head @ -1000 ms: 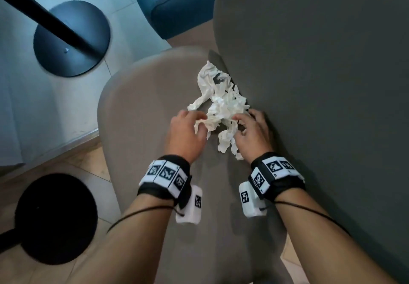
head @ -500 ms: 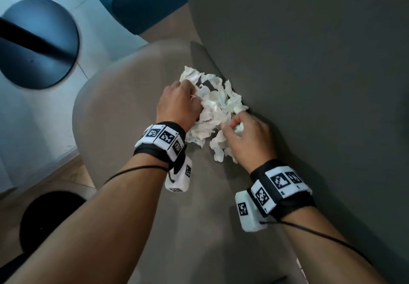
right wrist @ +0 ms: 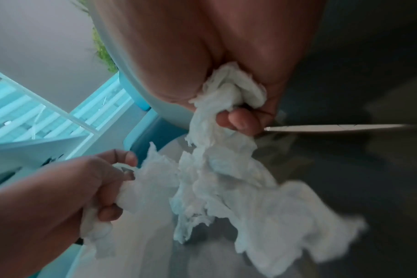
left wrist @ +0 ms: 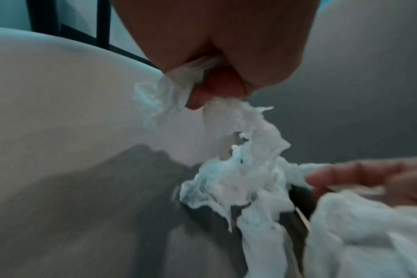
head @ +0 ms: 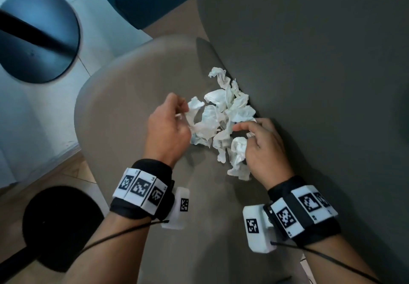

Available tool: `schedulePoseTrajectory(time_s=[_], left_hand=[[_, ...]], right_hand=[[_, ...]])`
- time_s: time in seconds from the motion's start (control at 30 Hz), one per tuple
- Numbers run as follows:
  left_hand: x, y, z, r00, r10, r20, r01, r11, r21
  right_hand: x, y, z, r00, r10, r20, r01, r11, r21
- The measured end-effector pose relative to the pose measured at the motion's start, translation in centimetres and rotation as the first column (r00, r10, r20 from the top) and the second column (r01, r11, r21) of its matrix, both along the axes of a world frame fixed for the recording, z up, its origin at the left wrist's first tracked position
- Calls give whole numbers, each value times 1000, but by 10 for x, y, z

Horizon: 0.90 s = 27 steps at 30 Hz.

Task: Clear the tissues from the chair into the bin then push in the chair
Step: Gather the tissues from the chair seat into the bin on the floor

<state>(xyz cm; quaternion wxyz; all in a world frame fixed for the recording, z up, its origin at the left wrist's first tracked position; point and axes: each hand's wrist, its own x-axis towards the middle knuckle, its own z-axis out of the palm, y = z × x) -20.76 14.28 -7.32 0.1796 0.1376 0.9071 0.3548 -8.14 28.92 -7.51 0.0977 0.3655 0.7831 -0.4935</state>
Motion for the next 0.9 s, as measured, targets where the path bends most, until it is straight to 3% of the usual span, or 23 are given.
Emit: schedulePoseTrajectory(time_s=[0.2,0.33,0.5,0.67,0.8,0.9], left_hand=[[25,12,-22,977,-187,101,209,933,-293],[29,15,-35,980,-172,103,198,908,-369],[25,0,-31,1000,-24,5,24,987,-158],[20,-31,-10,982,155,-110,-161,986,-44],[26,-44,12,951,308,-2,-307,950,-60],[28,-35,16,961,272,39,-272,962,-8]], right_hand=[[-20,-7,-33,984,76,160,-84,996,38],[-24,-10,-42,983,55,176,-78,988,130],[-15,-10,-27,997,-53,64,44,990,136],[5,-9,-9,987,-95,-132,121,971,208],[19,-9,2,969,-123,-216,163,971,177],[23,-12,7,963,-212,-169,221,975,36]])
